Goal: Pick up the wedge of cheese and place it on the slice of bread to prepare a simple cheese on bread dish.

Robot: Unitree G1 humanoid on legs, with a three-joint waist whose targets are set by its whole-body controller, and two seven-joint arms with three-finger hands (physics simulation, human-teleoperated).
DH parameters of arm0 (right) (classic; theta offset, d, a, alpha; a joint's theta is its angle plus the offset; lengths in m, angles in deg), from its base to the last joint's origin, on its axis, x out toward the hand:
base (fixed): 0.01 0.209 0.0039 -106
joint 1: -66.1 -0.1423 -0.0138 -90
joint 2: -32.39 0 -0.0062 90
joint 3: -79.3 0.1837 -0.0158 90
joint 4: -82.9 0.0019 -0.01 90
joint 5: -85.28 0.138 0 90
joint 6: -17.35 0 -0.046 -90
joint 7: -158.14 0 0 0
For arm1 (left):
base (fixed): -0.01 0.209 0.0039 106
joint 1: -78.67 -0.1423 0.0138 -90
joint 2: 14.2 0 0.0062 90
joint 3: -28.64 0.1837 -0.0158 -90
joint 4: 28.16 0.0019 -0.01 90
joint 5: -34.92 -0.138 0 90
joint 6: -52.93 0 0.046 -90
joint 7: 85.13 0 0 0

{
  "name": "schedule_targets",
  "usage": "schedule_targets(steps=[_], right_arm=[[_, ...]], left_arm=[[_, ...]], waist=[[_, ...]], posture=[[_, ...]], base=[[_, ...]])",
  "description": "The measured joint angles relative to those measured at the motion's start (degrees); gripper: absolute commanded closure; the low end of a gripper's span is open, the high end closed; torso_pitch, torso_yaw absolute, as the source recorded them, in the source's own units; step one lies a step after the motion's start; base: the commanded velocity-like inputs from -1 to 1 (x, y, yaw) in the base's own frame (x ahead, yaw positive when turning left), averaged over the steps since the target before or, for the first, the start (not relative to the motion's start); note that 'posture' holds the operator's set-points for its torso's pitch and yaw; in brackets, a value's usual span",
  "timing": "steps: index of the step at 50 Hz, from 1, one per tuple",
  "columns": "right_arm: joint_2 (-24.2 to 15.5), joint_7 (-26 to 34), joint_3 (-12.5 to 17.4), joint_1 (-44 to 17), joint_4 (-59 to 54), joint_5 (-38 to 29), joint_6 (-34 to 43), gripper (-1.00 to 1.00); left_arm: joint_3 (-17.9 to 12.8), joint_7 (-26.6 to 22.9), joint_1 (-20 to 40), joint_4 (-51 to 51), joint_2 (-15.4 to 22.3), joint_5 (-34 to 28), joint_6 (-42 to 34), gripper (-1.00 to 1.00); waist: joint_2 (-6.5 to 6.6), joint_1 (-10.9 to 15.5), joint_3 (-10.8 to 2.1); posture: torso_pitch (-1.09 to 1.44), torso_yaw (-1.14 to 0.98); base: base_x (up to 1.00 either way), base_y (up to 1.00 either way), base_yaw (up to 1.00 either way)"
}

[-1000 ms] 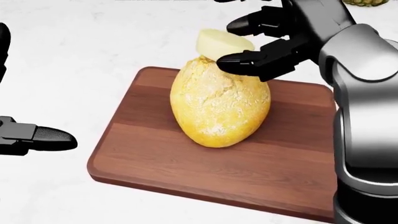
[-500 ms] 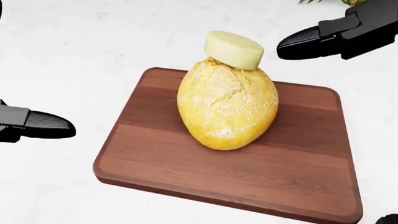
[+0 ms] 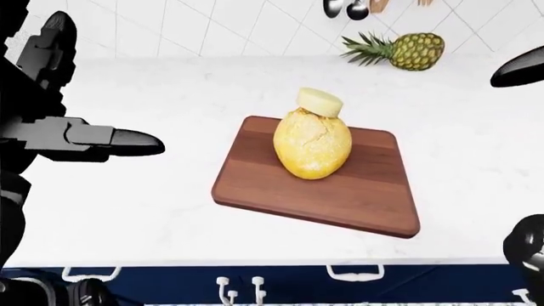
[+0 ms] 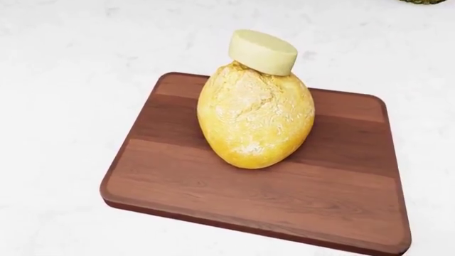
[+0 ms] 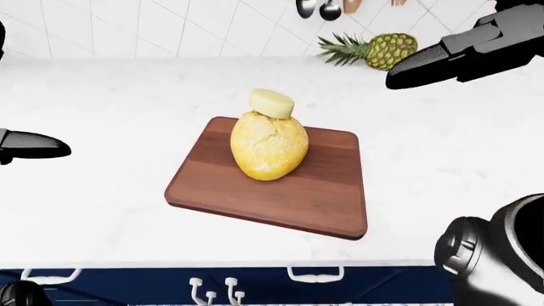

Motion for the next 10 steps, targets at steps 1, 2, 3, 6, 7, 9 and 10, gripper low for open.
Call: schedule_targets(steps=[1,2,3,6,7,9,10], right_arm=[[-0.63,-0.53,0.64,0.21,0.36,0.98,0.28,-1.00],[-1.16,-1.05,1.49,0.62,1.04,2.01,0.63,-1.00],[-1.56,-1.62,2.48,1.20,1.89,3.05,0.99,-1.00],[-2.68,-3.24,5.93,4.15,4.83,6.48,1.82,-1.00],[-3.28,-3.67,7.25,5.23,5.52,7.79,2.07,-1.00],[-4.57,-4.67,9.95,6.96,6.08,10.52,2.61,-1.00],[-5.32,-5.26,11.33,7.71,6.13,11.94,2.84,-1.00]], left_arm=[[-0.79,0.62,-0.97,-0.19,0.14,1.09,0.32,-1.00],[-1.49,1.31,-2.26,-0.53,0.16,2.14,0.79,-1.00],[-1.97,2.02,-3.72,-0.89,0.14,3.14,1.38,-1.00],[-3.44,3.69,-8.65,-1.71,0.13,6.34,3.60,-1.00],[-4.48,4.09,-10.04,-1.78,0.38,7.69,4.18,-1.00],[-6.97,5.26,-12.15,-1.53,1.41,10.48,5.14,-1.00],[-8.18,6.04,-13.00,-1.28,2.18,11.91,5.69,-1.00]], waist=[[0.06,-0.01,0.03],[0.10,-0.02,0.04],[0.12,-0.02,0.05],[0.05,-0.02,0.13],[0.00,-0.02,0.21],[-0.07,-0.01,0.35],[-0.08,0.00,0.39]], posture=[[0.00,0.00],[0.00,0.00],[0.00,0.00],[0.00,0.00],[0.00,0.00],[0.00,0.00],[0.00,0.00]], base=[[0.00,0.00,0.00],[0.00,0.00,0.00],[0.00,0.00,0.00],[0.00,0.00,0.00],[0.00,0.00,0.00],[0.00,0.00,0.00],[0.00,0.00,0.00]])
